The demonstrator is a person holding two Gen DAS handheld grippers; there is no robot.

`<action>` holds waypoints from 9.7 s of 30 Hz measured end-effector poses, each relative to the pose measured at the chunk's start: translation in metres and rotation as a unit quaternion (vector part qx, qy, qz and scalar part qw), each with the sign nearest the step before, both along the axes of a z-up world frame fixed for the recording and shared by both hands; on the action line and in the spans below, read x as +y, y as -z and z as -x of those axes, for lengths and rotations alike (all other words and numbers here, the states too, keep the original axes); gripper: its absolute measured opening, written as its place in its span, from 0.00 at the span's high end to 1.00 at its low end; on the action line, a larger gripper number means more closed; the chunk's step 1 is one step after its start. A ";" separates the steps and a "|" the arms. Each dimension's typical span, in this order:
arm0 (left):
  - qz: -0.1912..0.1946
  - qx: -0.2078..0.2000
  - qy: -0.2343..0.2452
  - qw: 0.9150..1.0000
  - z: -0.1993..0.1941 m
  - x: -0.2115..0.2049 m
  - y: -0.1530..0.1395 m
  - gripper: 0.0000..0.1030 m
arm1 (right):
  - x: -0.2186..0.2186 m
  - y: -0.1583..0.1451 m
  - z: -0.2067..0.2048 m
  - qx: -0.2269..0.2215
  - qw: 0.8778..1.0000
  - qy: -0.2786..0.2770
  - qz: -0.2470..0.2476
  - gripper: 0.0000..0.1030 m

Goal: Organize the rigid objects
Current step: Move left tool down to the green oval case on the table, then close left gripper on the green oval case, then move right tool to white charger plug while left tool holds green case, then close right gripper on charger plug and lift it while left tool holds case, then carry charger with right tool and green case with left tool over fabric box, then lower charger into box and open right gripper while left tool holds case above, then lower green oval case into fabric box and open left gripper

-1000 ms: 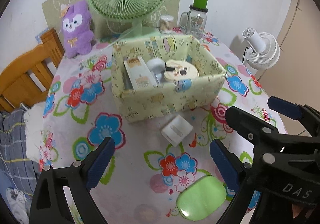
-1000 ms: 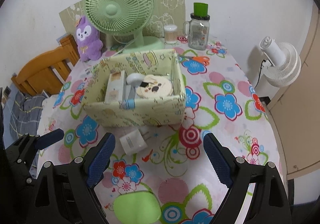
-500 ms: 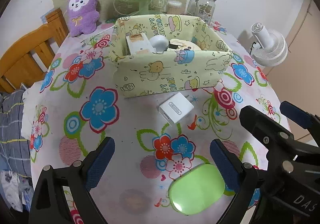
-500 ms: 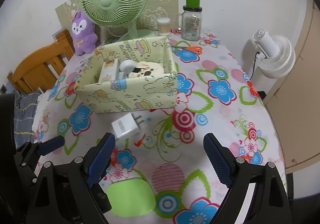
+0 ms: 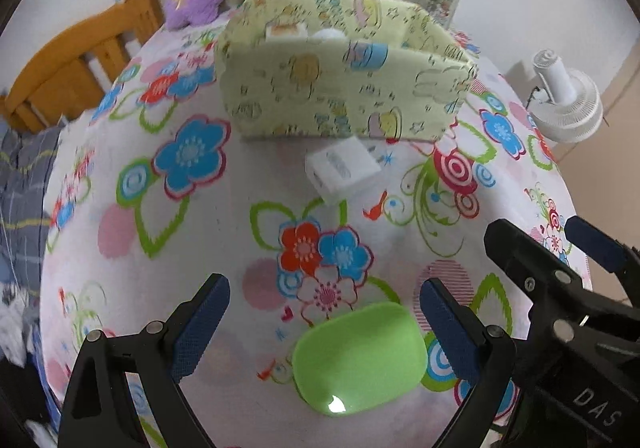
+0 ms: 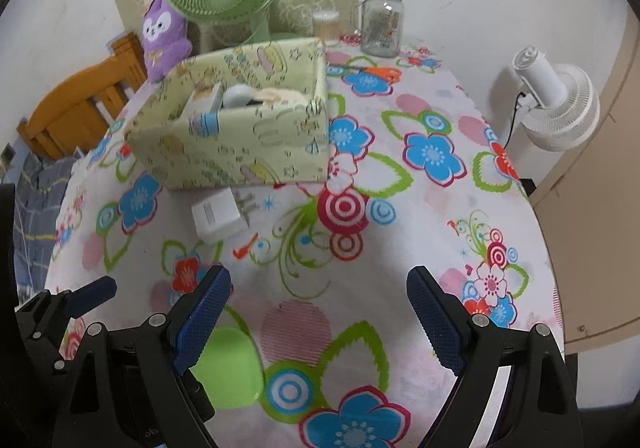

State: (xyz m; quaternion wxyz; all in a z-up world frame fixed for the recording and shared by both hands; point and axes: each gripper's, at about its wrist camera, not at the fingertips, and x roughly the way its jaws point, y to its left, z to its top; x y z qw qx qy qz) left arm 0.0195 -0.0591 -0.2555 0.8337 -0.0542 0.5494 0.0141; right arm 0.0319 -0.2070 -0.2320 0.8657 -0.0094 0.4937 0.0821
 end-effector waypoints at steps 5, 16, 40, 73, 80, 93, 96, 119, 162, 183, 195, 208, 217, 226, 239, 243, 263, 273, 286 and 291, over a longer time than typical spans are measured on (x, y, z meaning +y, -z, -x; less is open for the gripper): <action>-0.001 0.008 -0.021 1.000 0.009 -0.005 0.011 0.06 | -0.004 0.012 0.004 0.011 1.000 -0.014 -0.003 0.11; 0.002 0.022 -0.064 0.998 0.018 -0.017 0.035 0.06 | -0.015 0.035 0.008 0.026 0.999 -0.036 0.000 0.11; -0.035 0.015 -0.092 0.995 0.037 -0.041 0.050 0.00 | -0.020 0.054 0.011 0.049 0.997 -0.059 0.001 0.11; -0.055 -0.013 -0.011 0.998 0.002 -0.008 0.035 0.07 | 0.026 0.052 -0.020 0.041 0.998 -0.048 -0.009 0.11; -0.059 -0.013 0.019 0.998 -0.012 0.006 0.033 0.07 | 0.044 0.050 -0.032 0.039 0.998 -0.045 -0.015 0.11; -0.058 -0.007 0.049 0.997 -0.038 0.043 0.037 0.07 | 0.081 0.050 -0.054 0.030 0.997 -0.064 -0.008 0.11; -0.060 -0.010 0.058 0.996 -0.043 0.046 0.037 0.07 | 0.087 0.050 -0.059 0.027 0.997 -0.070 -0.001 0.11; -0.059 -0.004 0.076 0.995 -0.068 0.067 0.043 0.07 | 0.117 0.069 -0.087 0.029 0.995 -0.093 0.035 0.33; -0.035 -0.055 0.111 0.992 -0.034 0.042 -0.028 0.07 | 0.064 -0.007 -0.032 -0.001 0.999 0.052 0.015 0.35; -0.044 -0.109 0.114 0.986 -0.051 0.030 -0.085 0.07 | 0.058 -0.065 -0.055 -0.038 0.999 0.027 0.008 0.35; -0.043 -0.119 0.095 0.987 -0.086 0.026 -0.103 0.07 | 0.060 -0.085 -0.095 -0.056 0.998 -0.012 0.014 0.35; -0.052 -0.104 0.094 0.989 -0.117 0.029 -0.092 0.07 | 0.066 -0.066 -0.135 -0.023 1.000 -0.019 0.004 0.35; -0.058 -0.080 0.087 0.991 -0.133 0.036 -0.075 0.07 | 0.071 -0.041 -0.155 0.005 1.000 -0.012 -0.025 0.34; -0.061 -0.067 0.091 0.992 -0.142 0.036 -0.063 0.07 | 0.068 -0.030 -0.161 0.027 0.999 0.006 -0.032 0.34; -0.058 -0.060 0.098 0.992 -0.145 0.031 -0.056 0.07 | 0.056 -0.026 -0.156 0.045 0.998 0.024 -0.030 0.28; -0.053 -0.061 0.094 0.992 -0.146 0.032 -0.058 0.07 | 0.056 -0.034 -0.152 0.030 0.999 0.025 -0.025 0.22; -0.029 -0.092 0.107 0.990 -0.169 0.008 -0.076 0.07 | 0.032 -0.069 -0.159 -0.009 0.999 0.045 -0.001 0.18; -0.026 -0.083 0.107 0.990 -0.185 -0.002 -0.064 0.07 | 0.025 -0.061 -0.172 0.000 0.999 0.042 -0.001 0.17; -0.016 -0.052 0.098 0.994 -0.204 -0.007 -0.040 0.07 | 0.020 -0.041 -0.190 0.023 0.999 0.036 0.007 0.17; -0.015 -0.044 0.101 0.994 -0.208 -0.010 -0.032 0.07 | 0.016 -0.033 -0.192 0.034 0.999 0.041 0.008 0.17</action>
